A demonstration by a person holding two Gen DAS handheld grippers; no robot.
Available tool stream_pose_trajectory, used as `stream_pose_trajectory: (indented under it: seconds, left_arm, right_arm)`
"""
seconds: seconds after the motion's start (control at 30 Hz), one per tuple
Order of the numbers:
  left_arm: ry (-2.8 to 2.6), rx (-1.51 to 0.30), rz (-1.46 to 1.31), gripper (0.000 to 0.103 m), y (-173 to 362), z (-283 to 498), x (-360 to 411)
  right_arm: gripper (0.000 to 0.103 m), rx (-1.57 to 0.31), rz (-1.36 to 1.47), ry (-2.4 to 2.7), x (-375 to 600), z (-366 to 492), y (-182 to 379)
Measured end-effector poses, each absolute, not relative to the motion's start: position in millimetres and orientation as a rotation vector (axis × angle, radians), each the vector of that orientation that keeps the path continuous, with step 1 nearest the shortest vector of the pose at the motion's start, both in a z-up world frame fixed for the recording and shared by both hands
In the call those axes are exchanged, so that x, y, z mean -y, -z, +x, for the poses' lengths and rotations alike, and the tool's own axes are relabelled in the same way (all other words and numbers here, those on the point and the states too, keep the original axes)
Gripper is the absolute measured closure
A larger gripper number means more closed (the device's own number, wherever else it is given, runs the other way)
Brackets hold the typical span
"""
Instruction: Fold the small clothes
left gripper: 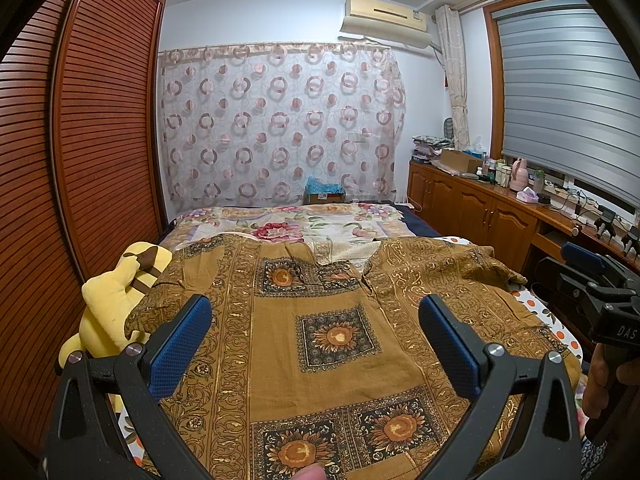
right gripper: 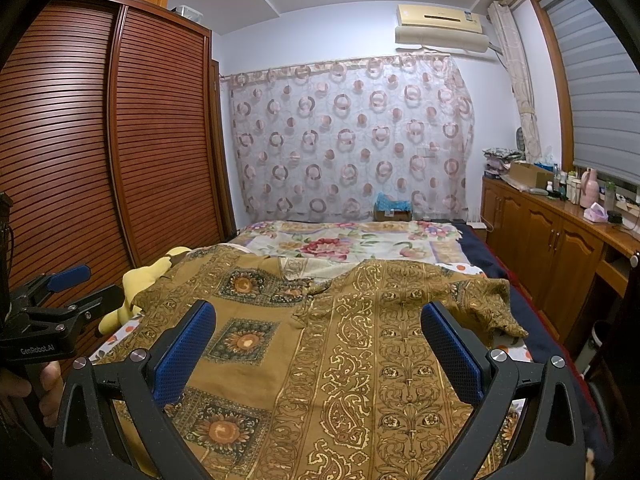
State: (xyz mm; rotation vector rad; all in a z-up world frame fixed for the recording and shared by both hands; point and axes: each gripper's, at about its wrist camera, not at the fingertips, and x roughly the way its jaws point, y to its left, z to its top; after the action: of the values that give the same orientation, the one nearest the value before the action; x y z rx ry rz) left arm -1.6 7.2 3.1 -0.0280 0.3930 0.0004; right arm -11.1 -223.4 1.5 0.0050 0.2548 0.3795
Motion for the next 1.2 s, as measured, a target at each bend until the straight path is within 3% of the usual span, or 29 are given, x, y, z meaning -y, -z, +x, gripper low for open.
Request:
stream_pose_trajectory:
  seconds: [0.67,1.2]
  left_arm:
    - [-0.018,-0.385,-0.041,0.0,-2.6,-0.4,-16.9]
    - [-0.104,-0.464,-0.051,0.0,35.5,64.4,-70.6]
  right_arm:
    - [0.001,-0.262,-0.001,-0.384,218.6,-7.0,0.6]
    - [0.001,-0.318,-0.038,-0.467,196.8,54.2,2.5]
